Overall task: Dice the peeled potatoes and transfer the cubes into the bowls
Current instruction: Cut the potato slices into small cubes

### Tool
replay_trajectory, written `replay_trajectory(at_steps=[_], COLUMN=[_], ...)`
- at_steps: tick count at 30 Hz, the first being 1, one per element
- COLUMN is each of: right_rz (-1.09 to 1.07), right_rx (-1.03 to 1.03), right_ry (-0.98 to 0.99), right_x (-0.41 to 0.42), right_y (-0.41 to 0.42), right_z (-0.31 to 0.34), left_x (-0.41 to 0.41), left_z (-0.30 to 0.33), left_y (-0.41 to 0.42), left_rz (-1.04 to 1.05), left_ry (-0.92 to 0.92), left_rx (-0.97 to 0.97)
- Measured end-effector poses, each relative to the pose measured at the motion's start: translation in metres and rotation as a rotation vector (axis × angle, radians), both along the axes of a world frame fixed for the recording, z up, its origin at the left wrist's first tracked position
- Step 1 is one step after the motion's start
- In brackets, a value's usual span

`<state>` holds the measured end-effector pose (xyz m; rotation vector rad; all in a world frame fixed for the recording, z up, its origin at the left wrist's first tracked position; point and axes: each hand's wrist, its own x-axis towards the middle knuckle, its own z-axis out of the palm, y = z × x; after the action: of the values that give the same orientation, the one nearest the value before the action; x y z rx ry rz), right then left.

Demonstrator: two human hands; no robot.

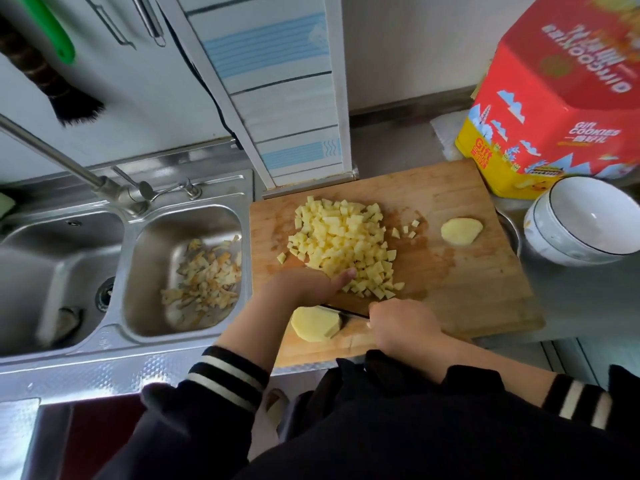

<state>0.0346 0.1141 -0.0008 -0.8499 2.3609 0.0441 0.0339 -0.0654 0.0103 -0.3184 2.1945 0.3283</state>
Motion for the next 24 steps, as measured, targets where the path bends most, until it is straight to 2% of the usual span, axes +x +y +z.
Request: replay_trajectory(at_steps=[3, 10, 12, 13, 14, 15, 17, 18, 19, 20, 21, 24], right_rz=[0.002, 0.036, 0.035, 0.039, 0.042, 0.045, 0.04, 0.038, 0.044, 0.054, 0.062, 0.067], right_rx=[-0.004, -0.025, -0.027, -0.035, -0.048, -0.061, -0.081, -0.087, -0.09, -0.092, -0.09, -0.08], right_ry=[-0.016, 0.011, 0.039, 0.051, 0.059, 0.065, 0.061, 0.057, 0.05, 0.041, 0.031, 0.006], right_x=[0.0, -0.002, -0.001, -0.002, -0.002, -0.003, -0.004, -0.004, -0.003, -0.001, 0.0, 0.003], right_y=[0.001, 0.0, 0.001, 0.002, 0.003, 0.004, 0.006, 0.005, 0.005, 0.004, 0.004, 0.003], right_z=[0.001, 0.019, 0.024, 0.026, 0.028, 0.03, 0.032, 0.033, 0.033, 0.033, 0.032, 0.03], left_x=[-0.004, -0.004, -0.004, -0.003, -0.001, 0.003, 0.024, 0.037, 0.052, 0.068, 0.083, 0.125], left_z=[-0.003, 0.001, 0.007, 0.012, 0.017, 0.022, 0.03, 0.03, 0.027, 0.018, 0.005, -0.048], left_y=[0.0, -0.003, 0.0, 0.0, -0.001, -0.004, -0.011, -0.014, -0.016, -0.015, -0.013, -0.005], left_rz=[0.013, 0.046, 0.032, 0.038, 0.051, 0.062, 0.012, -0.01, -0.023, -0.043, -0.067, -0.133], left_ry=[-0.088, -0.161, -0.099, 0.019, 0.221, 0.507, 1.229, 1.529, 1.725, 1.82, 1.836, 1.624], left_rx=[0.033, 0.06, 0.064, 0.069, 0.076, 0.083, 0.05, 0.004, -0.035, -0.06, -0.062, 0.003])
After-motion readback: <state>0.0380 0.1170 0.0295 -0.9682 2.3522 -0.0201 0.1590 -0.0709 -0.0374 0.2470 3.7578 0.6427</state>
